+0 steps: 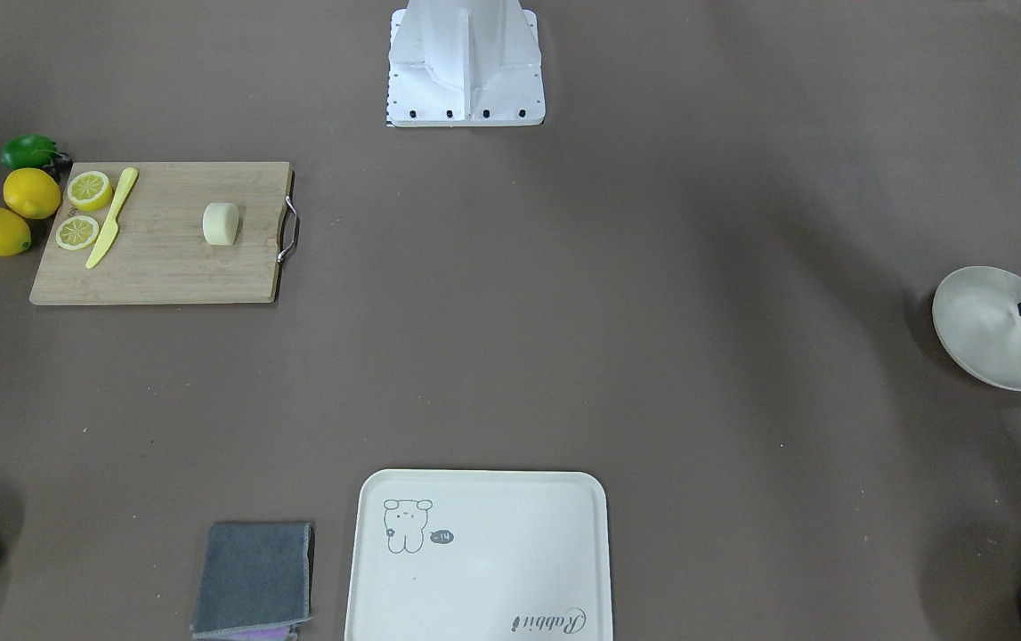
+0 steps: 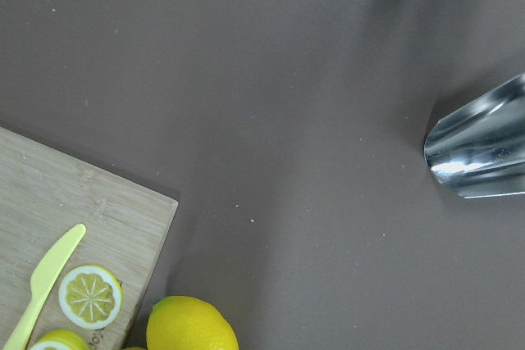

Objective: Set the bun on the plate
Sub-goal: 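Grasp the white plate rim with the left gripper and lift it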

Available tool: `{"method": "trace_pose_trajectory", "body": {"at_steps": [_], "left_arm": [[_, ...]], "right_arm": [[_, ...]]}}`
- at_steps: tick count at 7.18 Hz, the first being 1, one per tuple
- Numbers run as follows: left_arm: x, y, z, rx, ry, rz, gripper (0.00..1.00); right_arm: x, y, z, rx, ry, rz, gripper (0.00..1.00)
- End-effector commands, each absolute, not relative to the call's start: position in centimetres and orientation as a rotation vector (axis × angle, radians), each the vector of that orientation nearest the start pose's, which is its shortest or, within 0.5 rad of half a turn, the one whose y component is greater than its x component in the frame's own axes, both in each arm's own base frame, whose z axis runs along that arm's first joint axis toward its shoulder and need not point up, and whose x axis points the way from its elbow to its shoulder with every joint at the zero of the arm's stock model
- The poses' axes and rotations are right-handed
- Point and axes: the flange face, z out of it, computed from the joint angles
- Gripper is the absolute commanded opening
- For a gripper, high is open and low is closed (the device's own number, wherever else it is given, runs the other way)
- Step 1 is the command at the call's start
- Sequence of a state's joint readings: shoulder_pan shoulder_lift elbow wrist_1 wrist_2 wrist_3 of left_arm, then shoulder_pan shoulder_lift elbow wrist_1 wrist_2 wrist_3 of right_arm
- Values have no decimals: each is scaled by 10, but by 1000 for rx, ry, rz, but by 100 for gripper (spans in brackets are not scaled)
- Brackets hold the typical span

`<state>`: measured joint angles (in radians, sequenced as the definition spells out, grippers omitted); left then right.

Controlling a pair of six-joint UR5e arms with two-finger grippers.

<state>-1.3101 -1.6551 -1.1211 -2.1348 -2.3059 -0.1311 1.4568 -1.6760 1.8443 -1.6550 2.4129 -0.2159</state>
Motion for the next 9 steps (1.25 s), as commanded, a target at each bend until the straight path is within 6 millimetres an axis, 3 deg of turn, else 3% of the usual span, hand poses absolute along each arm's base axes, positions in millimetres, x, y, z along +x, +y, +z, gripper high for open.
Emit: {"method": "trace_pose_trajectory", "body": {"at_steps": [1,2,3,5,7,8,9], "left_arm": [[68,-516,775,51,753,195,0],[70,-521,762,74,758,194,0],[72,-531,735,84,773,113,0],[79,-545,666,151,818,44,0],[118,-542,576,222,921,101,0],[151,-534,535,187,963,30,0],[202,-535,481,157,1018,-2,0]], "right_arm": [[7,-450,572,130,-841,-348,100],[6,-450,571,129,-844,-348,100],[4,-450,567,130,-843,-345,100],[-6,-450,557,126,-844,-342,100],[-38,-444,507,120,-860,-296,100],[-59,-442,488,104,-869,-287,100],[-88,-439,465,82,-876,-272,100]]}}
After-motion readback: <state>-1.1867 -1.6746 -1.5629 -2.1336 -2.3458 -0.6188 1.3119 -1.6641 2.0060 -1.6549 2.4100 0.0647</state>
